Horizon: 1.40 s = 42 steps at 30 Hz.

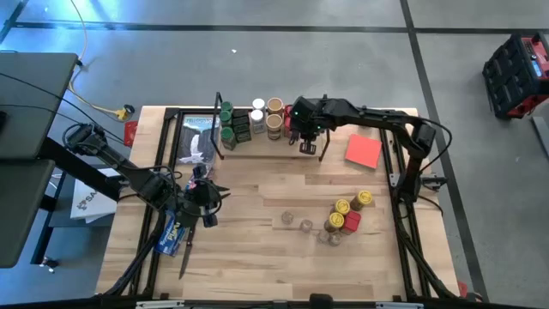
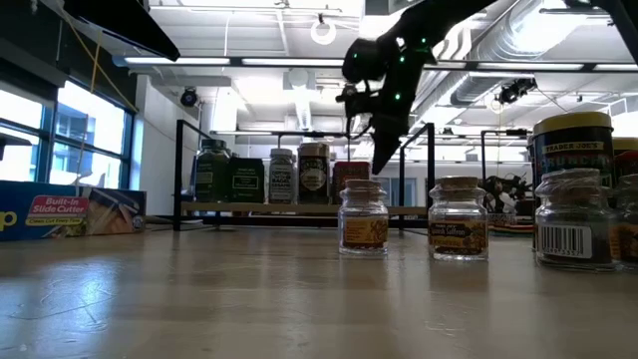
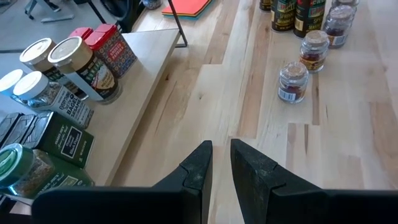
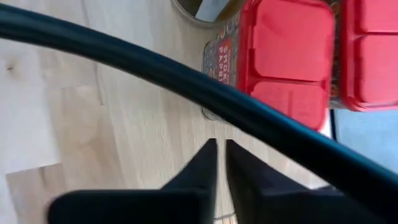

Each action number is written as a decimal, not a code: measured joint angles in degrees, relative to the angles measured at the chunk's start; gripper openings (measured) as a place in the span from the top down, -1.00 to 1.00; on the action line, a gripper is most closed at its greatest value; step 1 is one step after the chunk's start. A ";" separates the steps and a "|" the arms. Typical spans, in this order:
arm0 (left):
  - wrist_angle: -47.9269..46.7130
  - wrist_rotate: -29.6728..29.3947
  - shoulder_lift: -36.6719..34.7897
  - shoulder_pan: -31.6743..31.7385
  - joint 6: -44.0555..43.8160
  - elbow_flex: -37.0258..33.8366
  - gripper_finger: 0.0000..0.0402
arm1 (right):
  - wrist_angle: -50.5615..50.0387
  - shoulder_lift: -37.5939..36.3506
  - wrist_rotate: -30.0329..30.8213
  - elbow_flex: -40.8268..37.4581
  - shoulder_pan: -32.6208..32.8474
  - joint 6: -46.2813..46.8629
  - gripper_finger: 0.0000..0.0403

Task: Shelf spices
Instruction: Put the red seasoning can on the shelf and align it with the other red seasoning can, then put the red seasoning can on the shelf and align it with the other red seasoning cans

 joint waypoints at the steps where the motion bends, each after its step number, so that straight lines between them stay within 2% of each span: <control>1: 0.00 0.06 -0.02 0.00 0.02 0.00 0.74 | 0.45 0.51 -0.04 0.00 -0.14 0.18 0.95; 5: 0.00 0.37 -0.01 -0.01 0.02 0.00 0.74 | 3.88 0.89 0.08 -0.02 -0.76 0.67 0.94; 9: 0.00 0.38 -0.02 -0.01 0.26 0.00 0.74 | 7.13 1.05 3.05 0.00 -1.29 1.31 0.92; 14: 0.00 0.39 0.00 0.00 0.37 0.00 0.74 | 6.00 0.48 3.82 0.00 -1.24 -0.15 0.92; 21: 0.66 0.37 -0.02 -0.01 0.98 0.00 0.74 | 1.36 -5.92 4.82 0.00 1.01 0.07 0.92; 26: 0.87 0.37 -0.01 -0.02 1.74 0.00 0.74 | -2.24 -14.49 9.82 0.00 5.33 2.57 0.92; 30: 0.89 0.35 -0.01 0.00 1.81 0.00 0.74 | -7.34 -22.14 15.43 0.01 14.07 7.77 0.92; 33: 0.98 0.24 -0.02 0.00 1.88 0.00 0.74 | -11.76 -25.56 20.49 0.09 24.70 13.83 0.92; 36: 1.05 -0.67 -0.01 0.00 1.90 0.00 0.74 | -16.85 -26.19 22.24 0.09 36.55 21.68 0.92; 38: 1.14 -1.21 -0.02 0.00 1.95 0.00 0.74 | -19.53 -25.88 19.96 0.07 43.19 27.33 0.92; 42: 1.53 -1.33 0.00 0.00 2.02 0.00 0.74 | -22.79 -24.11 7.53 0.05 52.50 38.79 0.92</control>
